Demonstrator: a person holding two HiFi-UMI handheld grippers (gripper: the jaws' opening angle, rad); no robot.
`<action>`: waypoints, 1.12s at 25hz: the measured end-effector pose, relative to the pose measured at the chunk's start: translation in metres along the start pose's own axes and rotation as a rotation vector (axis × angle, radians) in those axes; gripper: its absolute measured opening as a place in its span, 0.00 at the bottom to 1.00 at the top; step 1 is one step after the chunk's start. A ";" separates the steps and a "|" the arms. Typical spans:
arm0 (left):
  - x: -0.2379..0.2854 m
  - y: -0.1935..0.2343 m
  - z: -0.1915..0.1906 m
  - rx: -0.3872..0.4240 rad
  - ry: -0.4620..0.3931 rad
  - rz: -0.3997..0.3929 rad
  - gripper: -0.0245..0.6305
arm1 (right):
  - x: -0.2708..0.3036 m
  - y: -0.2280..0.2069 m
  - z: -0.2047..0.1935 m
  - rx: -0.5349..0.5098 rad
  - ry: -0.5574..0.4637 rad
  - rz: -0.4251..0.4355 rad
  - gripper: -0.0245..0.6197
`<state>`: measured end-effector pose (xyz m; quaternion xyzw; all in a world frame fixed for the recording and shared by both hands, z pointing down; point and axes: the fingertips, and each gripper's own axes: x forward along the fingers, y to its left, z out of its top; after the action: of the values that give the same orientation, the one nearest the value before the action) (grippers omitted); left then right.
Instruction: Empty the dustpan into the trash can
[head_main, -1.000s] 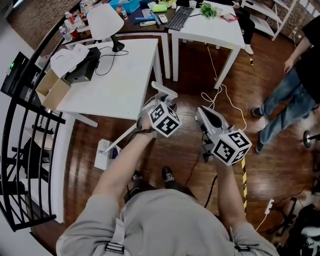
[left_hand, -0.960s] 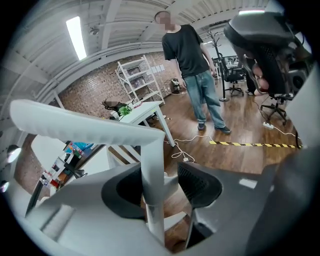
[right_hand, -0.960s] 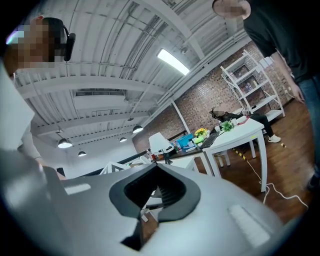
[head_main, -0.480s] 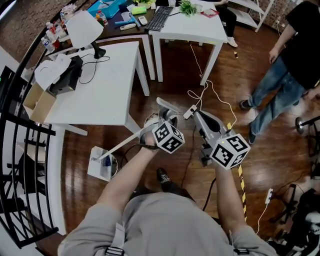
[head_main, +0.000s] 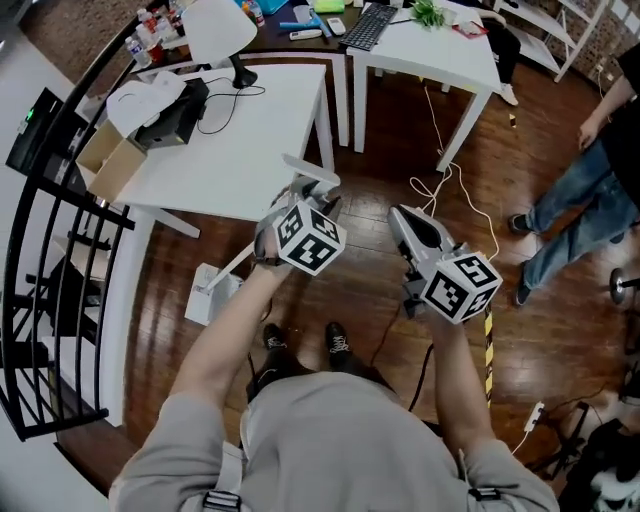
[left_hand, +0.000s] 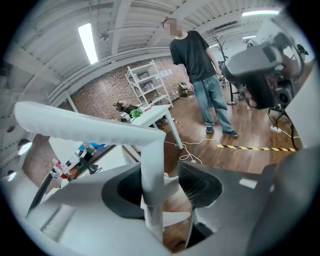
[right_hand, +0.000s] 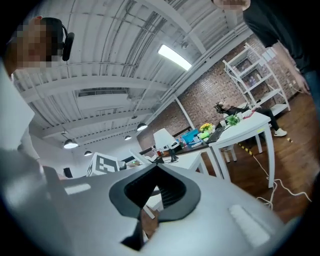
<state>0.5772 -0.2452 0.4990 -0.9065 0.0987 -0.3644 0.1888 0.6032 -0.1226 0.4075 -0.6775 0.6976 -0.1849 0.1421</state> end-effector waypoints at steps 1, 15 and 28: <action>-0.011 0.017 -0.005 -0.016 -0.009 0.026 0.34 | 0.011 0.009 -0.004 -0.004 0.008 0.032 0.04; -0.230 0.194 -0.122 -0.299 -0.119 0.421 0.35 | 0.143 0.190 -0.058 -0.094 0.158 0.446 0.04; -0.481 0.244 -0.296 -0.591 -0.231 0.709 0.35 | 0.168 0.406 -0.134 -0.182 0.225 0.630 0.04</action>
<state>0.0161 -0.3943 0.2944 -0.8663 0.4800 -0.1308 0.0452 0.1736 -0.2759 0.3527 -0.4141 0.8974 -0.1426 0.0533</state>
